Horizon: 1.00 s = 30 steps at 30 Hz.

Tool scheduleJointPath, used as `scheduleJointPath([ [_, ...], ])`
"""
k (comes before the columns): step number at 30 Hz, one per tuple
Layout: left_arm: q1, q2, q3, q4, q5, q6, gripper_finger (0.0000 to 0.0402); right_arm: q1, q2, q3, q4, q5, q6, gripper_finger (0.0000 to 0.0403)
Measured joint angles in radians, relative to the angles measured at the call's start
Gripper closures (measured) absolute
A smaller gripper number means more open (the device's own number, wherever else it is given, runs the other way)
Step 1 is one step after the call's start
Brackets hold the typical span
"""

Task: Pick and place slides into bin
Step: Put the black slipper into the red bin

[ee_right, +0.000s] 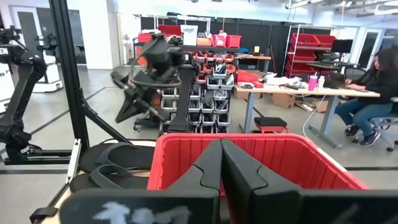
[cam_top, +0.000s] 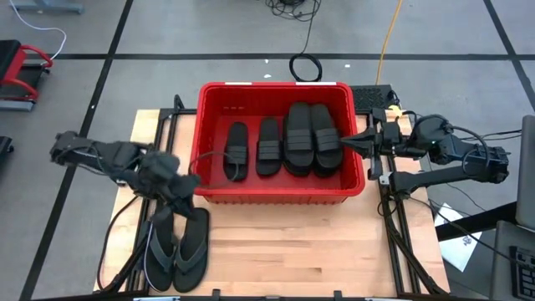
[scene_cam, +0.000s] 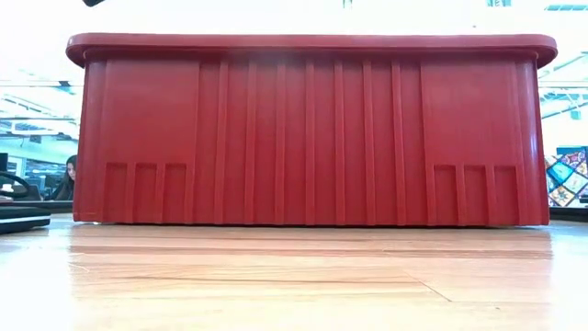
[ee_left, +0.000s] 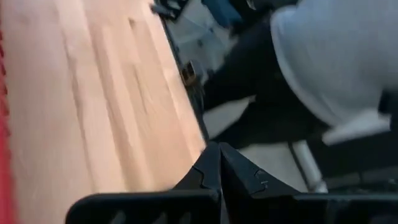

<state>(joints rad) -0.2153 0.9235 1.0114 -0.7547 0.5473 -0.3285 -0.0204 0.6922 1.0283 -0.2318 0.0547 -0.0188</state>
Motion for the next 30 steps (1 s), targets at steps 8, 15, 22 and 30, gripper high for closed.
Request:
scheduleJointPath([
  [8, -0.259, 0.029, -0.093, 0.181, -0.297, -0.352, 0.0401, 0.0, -0.026, 0.0, -0.018, -0.004, -0.027, 0.0403],
  [15, -0.387, 0.125, -0.202, 0.191, -0.259, -0.663, 0.0383, 0.0, -0.056, 0.0, -0.091, -0.004, -0.052, 0.0403],
  [22, -0.455, 0.155, -0.238, 0.192, -0.182, -0.791, 0.0304, 0.0, -0.064, 0.0, -0.102, -0.004, -0.057, 0.0403],
  [30, -0.459, 0.185, -0.238, 0.307, -0.227, -0.806, 0.0206, 0.0, -0.066, 0.0, -0.113, -0.005, -0.022, 0.0403],
])
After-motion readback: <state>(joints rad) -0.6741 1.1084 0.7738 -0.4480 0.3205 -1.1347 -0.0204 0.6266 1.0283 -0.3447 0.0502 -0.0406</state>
